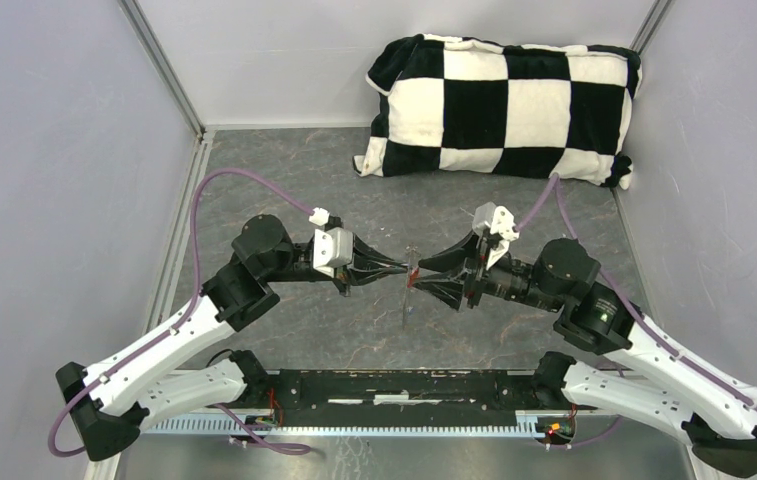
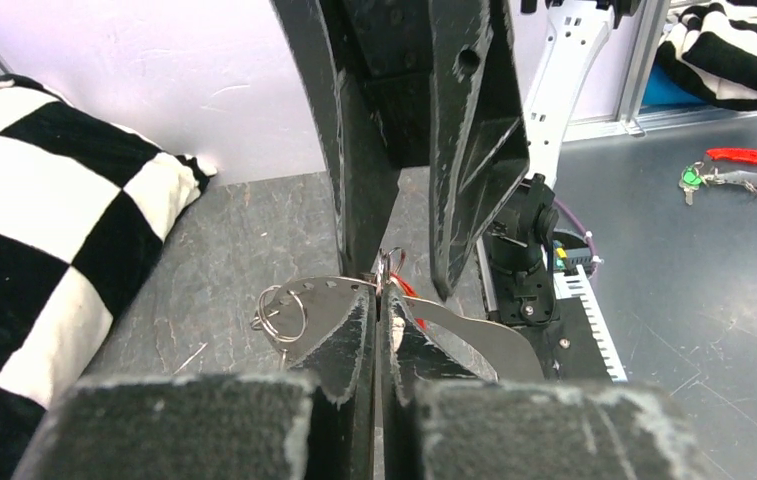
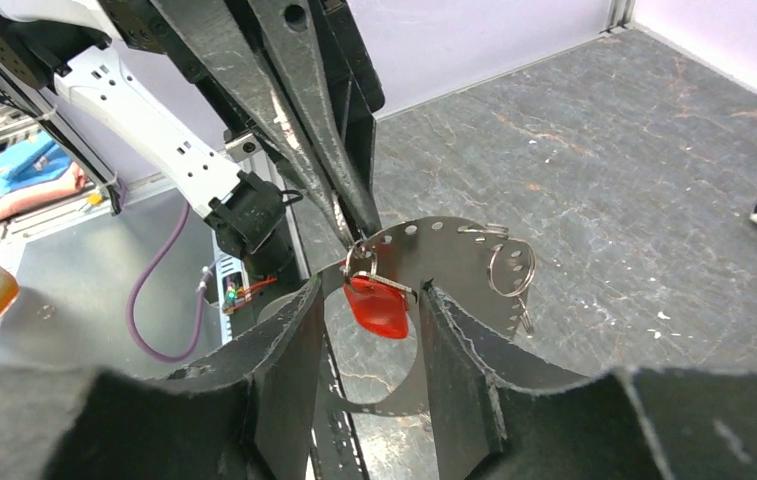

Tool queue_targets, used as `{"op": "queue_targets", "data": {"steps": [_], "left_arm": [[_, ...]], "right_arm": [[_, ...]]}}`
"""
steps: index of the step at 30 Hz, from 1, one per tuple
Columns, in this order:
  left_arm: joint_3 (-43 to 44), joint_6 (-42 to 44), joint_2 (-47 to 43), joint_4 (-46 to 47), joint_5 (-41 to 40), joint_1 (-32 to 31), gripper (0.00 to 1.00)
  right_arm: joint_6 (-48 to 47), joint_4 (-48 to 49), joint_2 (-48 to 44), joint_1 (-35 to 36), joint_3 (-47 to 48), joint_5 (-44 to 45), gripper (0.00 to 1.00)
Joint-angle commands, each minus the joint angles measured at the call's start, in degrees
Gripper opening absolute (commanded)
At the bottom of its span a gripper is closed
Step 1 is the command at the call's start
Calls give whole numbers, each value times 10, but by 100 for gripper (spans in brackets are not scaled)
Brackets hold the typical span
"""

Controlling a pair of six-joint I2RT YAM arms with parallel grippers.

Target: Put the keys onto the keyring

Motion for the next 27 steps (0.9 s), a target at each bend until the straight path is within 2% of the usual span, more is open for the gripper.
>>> {"op": "queue_targets", "data": {"steps": [1, 7, 12, 16, 21, 27], "left_arm": [[8, -21, -15, 46, 26, 3, 2], [14, -2, -19, 31, 64, 3, 2], [14, 6, -19, 32, 71, 3, 2], [15, 8, -17, 43, 64, 3, 2], [14, 13, -16, 46, 67, 3, 2], [13, 23, -16, 44, 66, 3, 2]], "right_arm": [[21, 64, 8, -1, -10, 7, 42], [19, 66, 0, -2, -15, 19, 25], [20, 71, -5, -2, -23, 1, 4], [26, 69, 0, -2, -31, -28, 0], [29, 60, 17, -2, -25, -66, 0], [-15, 17, 37, -2, 9, -112, 3]]}}
